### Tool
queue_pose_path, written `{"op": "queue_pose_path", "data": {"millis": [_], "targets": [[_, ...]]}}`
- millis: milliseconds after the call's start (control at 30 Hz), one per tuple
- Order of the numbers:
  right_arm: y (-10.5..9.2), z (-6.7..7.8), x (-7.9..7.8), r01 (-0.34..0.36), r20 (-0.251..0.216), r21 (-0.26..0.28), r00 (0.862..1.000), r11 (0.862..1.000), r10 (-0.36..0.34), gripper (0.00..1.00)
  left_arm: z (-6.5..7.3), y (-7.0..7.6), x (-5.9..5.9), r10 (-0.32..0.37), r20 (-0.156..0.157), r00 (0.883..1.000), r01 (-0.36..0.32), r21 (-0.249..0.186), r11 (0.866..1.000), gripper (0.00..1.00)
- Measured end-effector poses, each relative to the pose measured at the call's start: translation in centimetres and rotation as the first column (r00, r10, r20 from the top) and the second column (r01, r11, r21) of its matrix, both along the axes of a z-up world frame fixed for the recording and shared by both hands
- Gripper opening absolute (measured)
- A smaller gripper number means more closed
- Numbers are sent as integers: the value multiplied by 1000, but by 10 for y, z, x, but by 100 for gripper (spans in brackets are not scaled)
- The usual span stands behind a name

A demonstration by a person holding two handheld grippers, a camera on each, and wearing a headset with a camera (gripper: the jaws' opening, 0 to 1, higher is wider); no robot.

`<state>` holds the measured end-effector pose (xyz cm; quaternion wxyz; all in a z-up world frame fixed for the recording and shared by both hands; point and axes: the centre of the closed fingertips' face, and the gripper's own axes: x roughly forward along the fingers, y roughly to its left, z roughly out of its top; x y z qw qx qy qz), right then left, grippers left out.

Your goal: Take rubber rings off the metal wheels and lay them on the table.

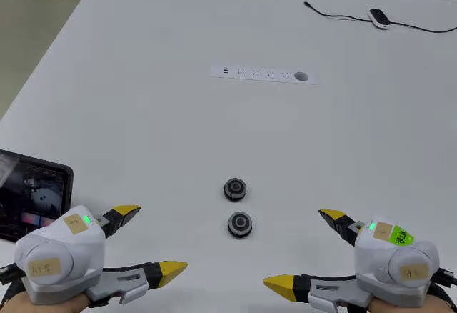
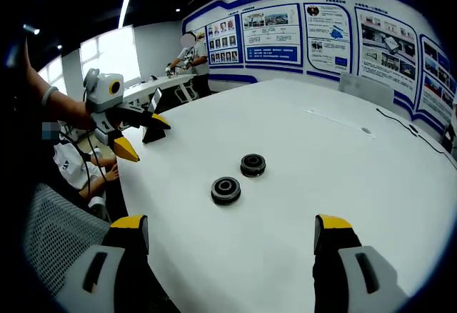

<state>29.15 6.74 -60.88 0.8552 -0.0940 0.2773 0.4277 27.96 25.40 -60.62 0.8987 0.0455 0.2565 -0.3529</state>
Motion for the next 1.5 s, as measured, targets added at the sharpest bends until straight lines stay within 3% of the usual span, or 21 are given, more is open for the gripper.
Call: {"op": "queue_pose_path", "data": {"millis": [500, 900, 1500], "targets": [[11, -5, -6, -5, -56, 23, 998, 1000, 6, 93, -1, -11, 3, -38, -6, 999, 38, 15, 999, 70], [16, -8, -4, 34, -111, 64, 993, 997, -27, 87, 1, -25, 7, -90, -1, 996, 90, 35, 995, 63], [31, -12, 1, 94, -209, 141, 976, 985, -63, 80, -2, -46, 18, -176, 7, 984, 175, 78, 981, 51]]}}
